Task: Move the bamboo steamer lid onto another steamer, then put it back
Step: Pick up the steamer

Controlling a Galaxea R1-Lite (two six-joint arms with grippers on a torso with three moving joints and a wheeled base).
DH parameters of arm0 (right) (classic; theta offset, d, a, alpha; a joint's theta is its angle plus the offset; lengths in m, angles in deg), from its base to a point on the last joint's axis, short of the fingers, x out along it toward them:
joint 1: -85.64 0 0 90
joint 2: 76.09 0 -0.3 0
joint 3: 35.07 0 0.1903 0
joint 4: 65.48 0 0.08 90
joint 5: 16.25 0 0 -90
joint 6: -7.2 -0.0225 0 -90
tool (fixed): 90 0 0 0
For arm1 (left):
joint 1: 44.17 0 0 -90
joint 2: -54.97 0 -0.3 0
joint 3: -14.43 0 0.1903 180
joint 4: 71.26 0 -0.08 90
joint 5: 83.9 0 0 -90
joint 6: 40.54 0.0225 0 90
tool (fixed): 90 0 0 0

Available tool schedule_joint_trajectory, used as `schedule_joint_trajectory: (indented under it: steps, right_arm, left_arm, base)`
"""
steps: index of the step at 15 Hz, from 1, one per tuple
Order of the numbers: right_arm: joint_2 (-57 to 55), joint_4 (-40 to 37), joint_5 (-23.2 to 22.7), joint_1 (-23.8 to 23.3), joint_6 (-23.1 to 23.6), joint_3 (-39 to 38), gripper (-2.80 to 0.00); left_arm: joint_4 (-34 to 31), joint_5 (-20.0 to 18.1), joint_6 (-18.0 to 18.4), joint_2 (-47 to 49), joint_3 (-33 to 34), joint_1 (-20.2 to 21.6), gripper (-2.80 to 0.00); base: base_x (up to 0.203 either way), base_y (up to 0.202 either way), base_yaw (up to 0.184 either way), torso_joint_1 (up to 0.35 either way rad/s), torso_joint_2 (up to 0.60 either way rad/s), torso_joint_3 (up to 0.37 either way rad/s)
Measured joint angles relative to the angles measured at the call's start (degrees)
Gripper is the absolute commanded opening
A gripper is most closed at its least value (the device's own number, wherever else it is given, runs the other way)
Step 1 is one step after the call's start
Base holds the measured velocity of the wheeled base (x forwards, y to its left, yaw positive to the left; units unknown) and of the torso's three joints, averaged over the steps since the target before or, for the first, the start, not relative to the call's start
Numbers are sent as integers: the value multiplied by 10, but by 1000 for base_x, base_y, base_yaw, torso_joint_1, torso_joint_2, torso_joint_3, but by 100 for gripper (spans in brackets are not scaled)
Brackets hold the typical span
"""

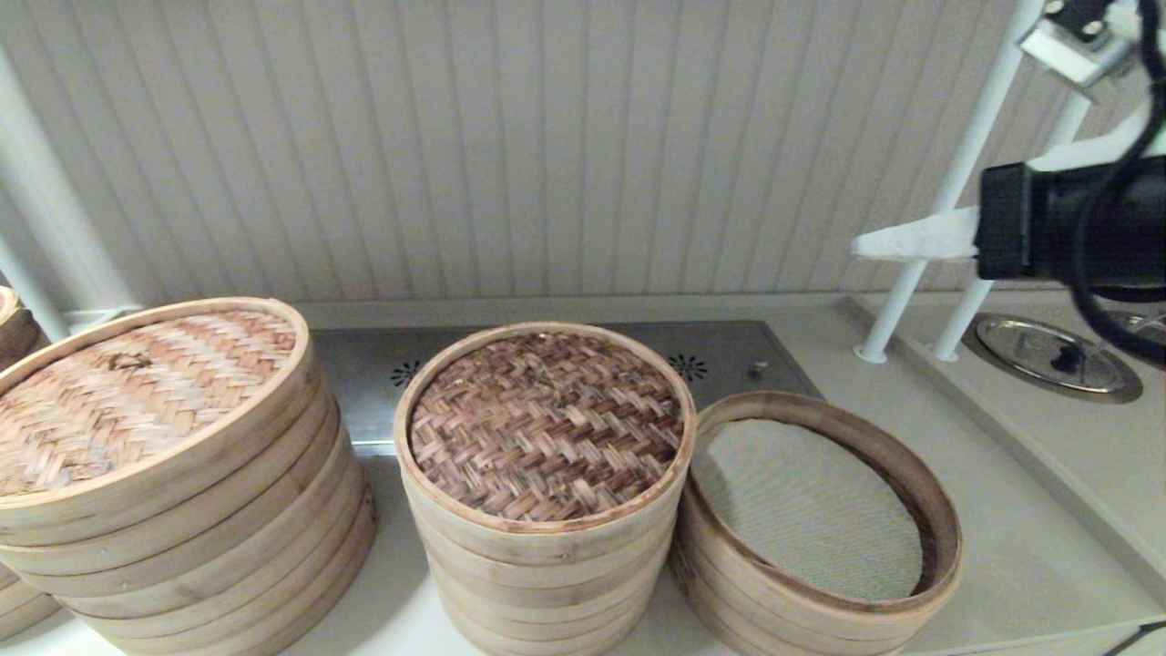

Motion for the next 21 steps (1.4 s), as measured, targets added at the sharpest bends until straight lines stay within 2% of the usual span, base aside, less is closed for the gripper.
schedule_joint_trajectory:
  steps: [4,5,9,12,14,18,21]
  right_arm:
    - [-104,-3,34,80,-2,64,-280]
    - [-123,-2,37,97,-3,74,0]
    - [-193,-1,97,155,2,128,0]
    - [-236,-2,116,195,2,167,0]
    - [-257,-2,139,210,3,176,0]
    - [-286,-1,157,228,16,172,0]
    - [-308,4,198,234,50,167,0]
  left_arm:
    - [0,0,0,0,0,0,-280]
    - [0,0,0,0,0,0,-280]
    - [0,0,0,0,0,0,-280]
    - [0,0,0,0,0,0,-280]
    - [0,0,0,0,0,0,-280]
    - [0,0,0,0,0,0,-280]
    - [0,0,-1,0,0,0,-280]
  base:
    - [0,0,0,-1,9,1]
    - [0,0,0,0,0,0]
    - [0,0,0,0,0,0]
    - [0,0,0,0,0,0]
    - [0,0,0,0,0,0]
    - [0,0,0,0,0,0]
    - [0,0,0,0,0,0]
